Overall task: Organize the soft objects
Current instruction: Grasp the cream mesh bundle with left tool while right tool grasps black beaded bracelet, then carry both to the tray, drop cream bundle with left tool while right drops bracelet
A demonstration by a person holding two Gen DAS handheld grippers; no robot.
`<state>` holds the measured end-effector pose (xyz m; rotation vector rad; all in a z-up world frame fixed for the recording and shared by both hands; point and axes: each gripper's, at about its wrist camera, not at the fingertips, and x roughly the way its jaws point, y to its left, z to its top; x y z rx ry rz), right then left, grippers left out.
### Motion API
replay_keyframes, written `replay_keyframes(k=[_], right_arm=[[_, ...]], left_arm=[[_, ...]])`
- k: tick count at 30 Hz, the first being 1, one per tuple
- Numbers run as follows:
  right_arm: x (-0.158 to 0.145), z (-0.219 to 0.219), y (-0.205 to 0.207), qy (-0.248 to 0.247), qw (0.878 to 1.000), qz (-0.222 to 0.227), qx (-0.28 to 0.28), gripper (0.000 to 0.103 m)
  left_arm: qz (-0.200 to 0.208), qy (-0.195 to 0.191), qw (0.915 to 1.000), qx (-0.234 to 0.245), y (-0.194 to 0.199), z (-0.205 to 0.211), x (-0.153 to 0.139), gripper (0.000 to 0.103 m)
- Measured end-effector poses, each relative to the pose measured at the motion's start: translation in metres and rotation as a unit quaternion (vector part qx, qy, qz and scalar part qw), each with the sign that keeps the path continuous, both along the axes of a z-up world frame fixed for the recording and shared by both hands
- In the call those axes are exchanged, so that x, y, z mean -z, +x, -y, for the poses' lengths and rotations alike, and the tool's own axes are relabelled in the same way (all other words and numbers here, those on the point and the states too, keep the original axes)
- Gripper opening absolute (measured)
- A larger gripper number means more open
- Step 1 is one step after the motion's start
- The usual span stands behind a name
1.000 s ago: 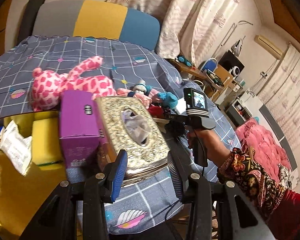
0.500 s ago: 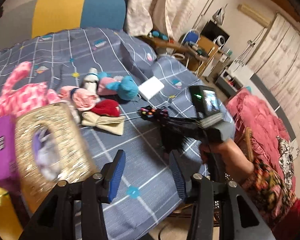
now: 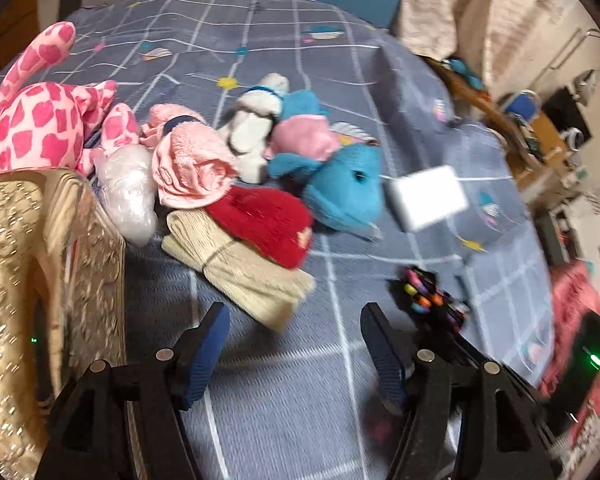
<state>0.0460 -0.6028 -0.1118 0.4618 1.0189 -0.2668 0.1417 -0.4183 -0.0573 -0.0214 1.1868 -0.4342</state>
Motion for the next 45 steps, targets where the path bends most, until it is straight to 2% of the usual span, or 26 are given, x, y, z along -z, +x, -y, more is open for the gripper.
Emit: replay_keyframes(k=[1, 6, 11, 12, 13, 14, 16, 17, 18, 22, 25, 28, 33, 37, 38, 42, 45], right_arm=[[-0.001, -0.001, 0.000, 0.001, 1.000, 0.002, -0.001, 0.021], [-0.007, -0.006, -0.002, -0.006, 1.000, 0.008, -0.004, 0.021], [-0.008, -0.008, -0.003, -0.007, 1.000, 0.007, -0.003, 0.021], [-0.009, -0.008, -0.003, -0.007, 1.000, 0.008, -0.003, 0.021], [-0.010, -0.008, -0.003, -0.008, 1.000, 0.009, -0.004, 0.021], [-0.010, -0.008, -0.003, -0.009, 1.000, 0.010, -0.005, 0.021], [-0.011, -0.008, -0.003, -0.012, 1.000, 0.011, -0.005, 0.021], [-0.011, -0.008, -0.003, -0.012, 1.000, 0.011, -0.006, 0.021], [-0.012, -0.007, -0.003, -0.012, 1.000, 0.012, -0.005, 0.021], [-0.012, -0.006, -0.004, -0.012, 1.000, 0.013, -0.003, 0.021], [-0.013, -0.005, -0.005, -0.012, 1.000, 0.014, -0.001, 0.021], [-0.014, -0.004, -0.006, -0.013, 1.000, 0.017, 0.003, 0.021], [-0.014, 0.000, -0.009, -0.013, 1.000, 0.016, 0.012, 0.021], [-0.016, 0.001, -0.009, -0.014, 1.000, 0.018, 0.013, 0.021], [-0.017, 0.001, -0.009, -0.013, 1.000, 0.020, 0.013, 0.021], [-0.020, 0.003, -0.010, -0.011, 0.999, 0.026, 0.015, 0.021], [-0.022, 0.005, -0.011, -0.008, 0.999, 0.029, 0.019, 0.021]], left_arm=[[0.009, 0.021, 0.9997, -0.008, 0.002, 0.003, 0.005, 0.071], [0.013, 0.051, 0.9982, -0.030, 0.012, 0.008, 0.026, 0.073], [0.021, 0.051, 0.9980, -0.028, 0.018, 0.009, 0.039, 0.068], [0.029, 0.051, 0.9981, -0.021, 0.016, 0.010, 0.039, 0.057], [0.032, 0.051, 0.9981, -0.011, 0.013, 0.013, 0.038, 0.040], [0.033, 0.052, 0.9981, 0.000, 0.011, 0.016, 0.039, 0.033], [0.037, 0.056, 0.9977, 0.011, 0.008, 0.017, 0.039, 0.030], [0.035, 0.048, 0.9981, 0.016, 0.007, 0.016, 0.039, 0.023], [0.030, 0.037, 0.9986, 0.020, 0.006, 0.015, 0.038, 0.021], [0.024, 0.007, 0.9990, 0.038, -0.006, 0.011, 0.028, 0.015], [0.035, -0.027, 0.9968, 0.067, -0.025, 0.005, 0.016, 0.015], [0.029, -0.061, 0.9933, 0.094, -0.044, -0.005, 0.010, 0.013], [0.012, -0.080, 0.9921, 0.096, -0.064, -0.029, 0.013, 0.010], [0.020, -0.085, 0.9906, 0.106, -0.069, -0.019, 0.016, 0.010], [0.021, -0.088, 0.9895, 0.112, -0.070, -0.016, 0.016, 0.007], [0.037, -0.095, 0.9852, 0.138, -0.075, -0.007, 0.008, 0.006], [0.016, -0.097, 0.9865, 0.131, -0.071, -0.004, 0.011, 0.006]])
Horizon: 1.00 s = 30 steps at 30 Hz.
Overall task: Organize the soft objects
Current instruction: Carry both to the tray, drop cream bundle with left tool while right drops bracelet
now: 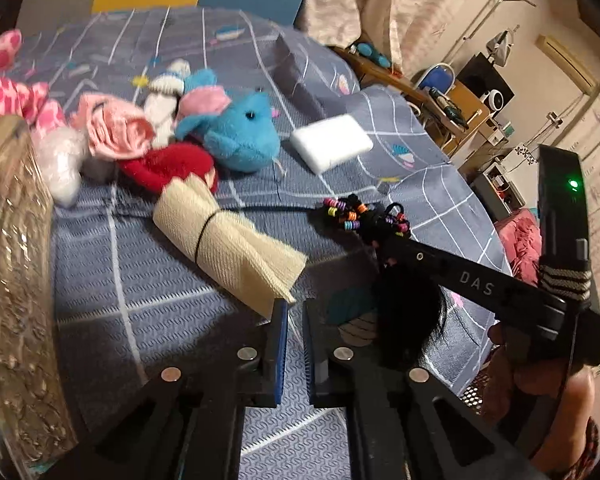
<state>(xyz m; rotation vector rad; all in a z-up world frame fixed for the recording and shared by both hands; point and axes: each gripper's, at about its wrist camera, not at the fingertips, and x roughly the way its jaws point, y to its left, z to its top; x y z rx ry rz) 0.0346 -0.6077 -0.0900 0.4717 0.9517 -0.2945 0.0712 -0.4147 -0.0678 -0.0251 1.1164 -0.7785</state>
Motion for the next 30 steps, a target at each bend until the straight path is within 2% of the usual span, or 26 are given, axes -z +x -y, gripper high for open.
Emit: replay_keyframes(k=[1, 2, 4, 7, 8, 10, 12, 14, 16, 18, 19, 22, 25, 28, 30], right_arm=[[0.000, 0.000, 0.000, 0.001, 1.000, 0.000, 0.000, 0.021], [0.000, 0.000, 0.000, 0.000, 1.000, 0.001, 0.000, 0.021], [-0.002, -0.001, -0.001, 0.000, 1.000, 0.003, 0.000, 0.020], [-0.005, -0.002, -0.001, 0.000, 1.000, 0.010, -0.001, 0.019], [-0.006, -0.001, -0.002, 0.000, 1.000, 0.011, 0.000, 0.019], [-0.005, -0.001, -0.001, 0.001, 1.000, 0.011, 0.000, 0.019], [-0.003, 0.000, 0.000, 0.002, 1.000, 0.007, 0.000, 0.019], [-0.001, 0.000, 0.002, 0.004, 1.000, 0.004, -0.001, 0.019], [0.001, 0.000, 0.004, 0.006, 1.000, 0.007, -0.004, 0.020], [0.003, 0.000, 0.007, -0.002, 1.000, 0.009, -0.003, 0.030], [0.004, -0.002, 0.009, -0.011, 1.000, 0.007, -0.005, 0.039], [0.012, -0.006, 0.014, -0.035, 0.999, -0.011, -0.014, 0.041], [0.027, -0.009, 0.018, -0.037, 0.998, -0.036, -0.024, 0.040], [0.028, -0.019, 0.021, -0.082, 0.995, -0.038, -0.041, 0.017], [0.028, -0.026, 0.022, -0.097, 0.993, -0.035, -0.051, 0.016]], left_arm=[[-0.013, 0.002, 0.9998, -0.013, 0.003, -0.001, 0.003, 0.015], [-0.020, 0.006, 0.9994, -0.028, 0.007, -0.001, 0.006, 0.040], [-0.030, 0.019, 0.9977, -0.058, 0.014, -0.002, 0.009, 0.063], [-0.038, 0.021, 0.9945, -0.095, 0.031, 0.001, 0.011, 0.077], [-0.042, 0.033, 0.9934, -0.101, 0.038, 0.005, 0.013, 0.078], [-0.043, 0.064, 0.9897, -0.121, 0.049, 0.011, 0.019, 0.076], [-0.041, 0.085, 0.9897, -0.108, 0.054, 0.019, 0.025, 0.072], [-0.026, 0.082, 0.9915, -0.097, 0.051, 0.021, 0.022, 0.038], [-0.037, 0.062, 0.9945, -0.076, 0.045, 0.020, 0.020, 0.030], [-0.033, 0.049, 0.9965, -0.059, 0.038, 0.018, 0.015, 0.023], [-0.028, 0.041, 0.9976, -0.049, 0.033, 0.015, 0.011, 0.019], [-0.013, 0.014, 0.9996, -0.020, 0.019, 0.003, -0.006, 0.018], [-0.003, -0.011, 0.9999, -0.001, 0.009, -0.011, -0.021, 0.018], [-0.003, -0.032, 0.9995, 0.005, 0.006, -0.024, -0.035, 0.018], [-0.005, -0.052, 0.9985, 0.011, 0.004, -0.041, -0.049, 0.018]])
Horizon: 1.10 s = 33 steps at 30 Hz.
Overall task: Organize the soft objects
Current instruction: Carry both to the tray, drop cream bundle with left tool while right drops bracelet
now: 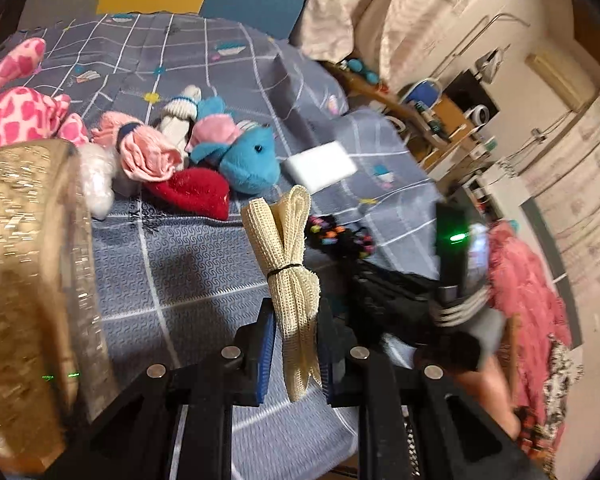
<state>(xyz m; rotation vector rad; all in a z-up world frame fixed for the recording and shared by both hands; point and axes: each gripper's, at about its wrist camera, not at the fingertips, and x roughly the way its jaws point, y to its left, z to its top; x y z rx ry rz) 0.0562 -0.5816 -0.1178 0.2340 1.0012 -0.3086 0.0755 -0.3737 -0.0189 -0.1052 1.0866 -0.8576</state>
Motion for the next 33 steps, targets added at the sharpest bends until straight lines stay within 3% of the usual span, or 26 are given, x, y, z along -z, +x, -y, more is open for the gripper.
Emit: replay_keyframes(k=[5, 9, 15, 19, 24, 29, 33], right_arm=[[-0.002, -0.016, -0.003, -0.023, 0.999, 0.018, -0.014, 0.015], [0.001, -0.020, -0.019, 0.025, 0.997, 0.068, 0.021, 0.015], [-0.012, -0.029, -0.045, 0.052, 0.992, 0.098, 0.061, 0.014], [-0.045, -0.045, -0.055, 0.050, 0.989, 0.126, 0.059, 0.014], [-0.087, -0.080, -0.053, 0.055, 0.986, 0.156, 0.032, 0.014], [-0.121, -0.134, -0.049, 0.069, 0.979, 0.190, -0.016, 0.014], [-0.142, -0.184, -0.042, 0.082, 0.972, 0.209, -0.065, 0.014]], left_arm=[[0.041, -0.043, 0.9980, 0.020, -0.016, -0.054, -0.040, 0.018], [0.090, -0.055, 0.9942, 0.019, -0.023, -0.108, -0.067, 0.018], [0.131, -0.065, 0.9874, -0.059, -0.014, -0.210, -0.082, 0.018], [0.116, -0.054, 0.9847, -0.119, 0.001, -0.265, -0.067, 0.018], [0.072, -0.005, 0.9810, -0.180, 0.025, -0.320, -0.026, 0.018], [0.020, 0.025, 0.9779, -0.207, 0.041, -0.359, 0.016, 0.018], [0.001, 0.040, 0.9767, -0.211, 0.044, -0.380, 0.039, 0.019]])
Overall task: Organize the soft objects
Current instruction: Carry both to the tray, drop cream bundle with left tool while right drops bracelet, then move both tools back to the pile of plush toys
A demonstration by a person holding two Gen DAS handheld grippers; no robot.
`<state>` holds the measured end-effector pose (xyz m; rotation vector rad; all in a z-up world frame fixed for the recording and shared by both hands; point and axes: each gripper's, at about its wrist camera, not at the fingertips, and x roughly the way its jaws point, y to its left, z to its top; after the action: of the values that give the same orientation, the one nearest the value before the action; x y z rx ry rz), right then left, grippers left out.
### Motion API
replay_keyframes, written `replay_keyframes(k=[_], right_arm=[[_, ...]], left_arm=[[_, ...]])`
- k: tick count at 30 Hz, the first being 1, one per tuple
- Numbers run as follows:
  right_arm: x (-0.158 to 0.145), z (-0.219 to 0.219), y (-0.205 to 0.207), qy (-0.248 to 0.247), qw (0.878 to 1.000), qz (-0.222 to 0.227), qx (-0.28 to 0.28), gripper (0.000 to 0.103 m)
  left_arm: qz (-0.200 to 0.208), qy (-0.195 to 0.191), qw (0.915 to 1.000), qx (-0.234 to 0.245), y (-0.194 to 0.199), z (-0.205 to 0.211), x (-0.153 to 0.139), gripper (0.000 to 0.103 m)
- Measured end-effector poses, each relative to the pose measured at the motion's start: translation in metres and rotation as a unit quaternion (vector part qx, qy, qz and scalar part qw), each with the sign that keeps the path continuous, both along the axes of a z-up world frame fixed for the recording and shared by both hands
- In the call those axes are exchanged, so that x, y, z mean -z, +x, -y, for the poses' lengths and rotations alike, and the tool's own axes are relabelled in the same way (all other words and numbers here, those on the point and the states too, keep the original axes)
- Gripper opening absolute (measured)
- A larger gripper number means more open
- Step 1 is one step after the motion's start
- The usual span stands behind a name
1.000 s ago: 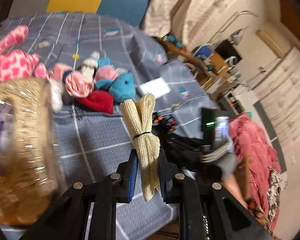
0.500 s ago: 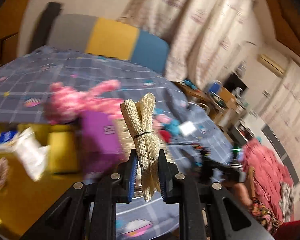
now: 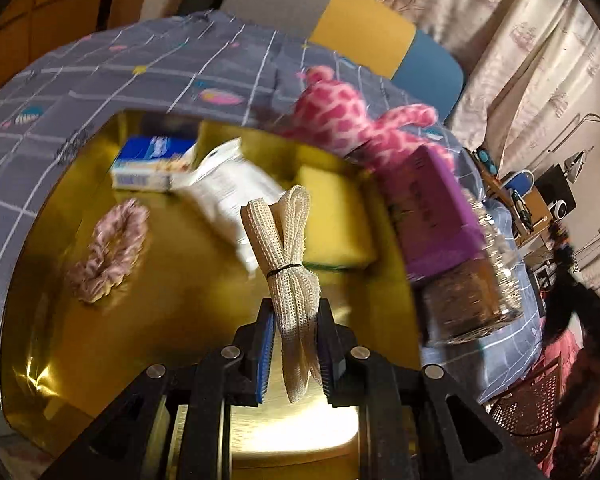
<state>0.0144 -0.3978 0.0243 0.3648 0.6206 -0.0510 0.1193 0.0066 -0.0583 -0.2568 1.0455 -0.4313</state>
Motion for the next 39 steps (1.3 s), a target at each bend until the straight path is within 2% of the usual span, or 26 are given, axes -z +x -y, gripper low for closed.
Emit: replay_keyframes(k=[7, 9, 10, 11, 14, 21, 27, 30, 32, 39], right_arm=[[-0.018, -0.100, 0.028, 0.007, 0.994, 0.009, -0.107, 0.014], [-0.015, -0.128, 0.037, 0.008, 0.991, 0.001, -0.136, 0.014], [-0.013, -0.141, 0.041, 0.010, 0.989, -0.005, -0.148, 0.014], [-0.010, -0.153, 0.046, 0.013, 0.987, -0.011, -0.159, 0.014], [0.005, -0.190, 0.064, 0.018, 0.980, -0.034, -0.195, 0.014], [0.060, -0.270, 0.103, 0.013, 0.964, -0.102, -0.246, 0.014], [0.087, -0.299, 0.120, -0.008, 0.960, -0.135, -0.243, 0.016], [0.092, -0.305, 0.123, -0.012, 0.961, -0.142, -0.238, 0.027], [0.089, -0.306, 0.121, -0.012, 0.961, -0.135, -0.239, 0.037], [0.049, -0.276, 0.093, -0.020, 0.969, -0.075, -0.233, 0.045]], left_arm=[[-0.021, 0.009, 0.9995, -0.022, 0.017, -0.034, 0.024, 0.019], [-0.030, 0.012, 0.9991, -0.030, 0.019, -0.045, 0.030, 0.024], [-0.035, 0.010, 0.9988, -0.033, 0.020, -0.051, 0.032, 0.032], [-0.039, 0.008, 0.9985, -0.037, 0.019, -0.055, 0.032, 0.041], [-0.036, -0.008, 0.9981, -0.050, 0.012, -0.069, 0.028, 0.053], [0.020, -0.042, 0.9959, -0.078, -0.016, -0.100, -0.002, 0.054], [0.040, -0.079, 0.9895, -0.114, -0.025, -0.123, -0.018, 0.054], [0.042, -0.090, 0.9882, -0.117, -0.025, -0.123, -0.021, 0.054], [0.045, -0.089, 0.9884, -0.115, -0.026, -0.121, -0.023, 0.054], [0.034, -0.099, 0.9883, -0.111, -0.025, -0.105, -0.023, 0.054]])
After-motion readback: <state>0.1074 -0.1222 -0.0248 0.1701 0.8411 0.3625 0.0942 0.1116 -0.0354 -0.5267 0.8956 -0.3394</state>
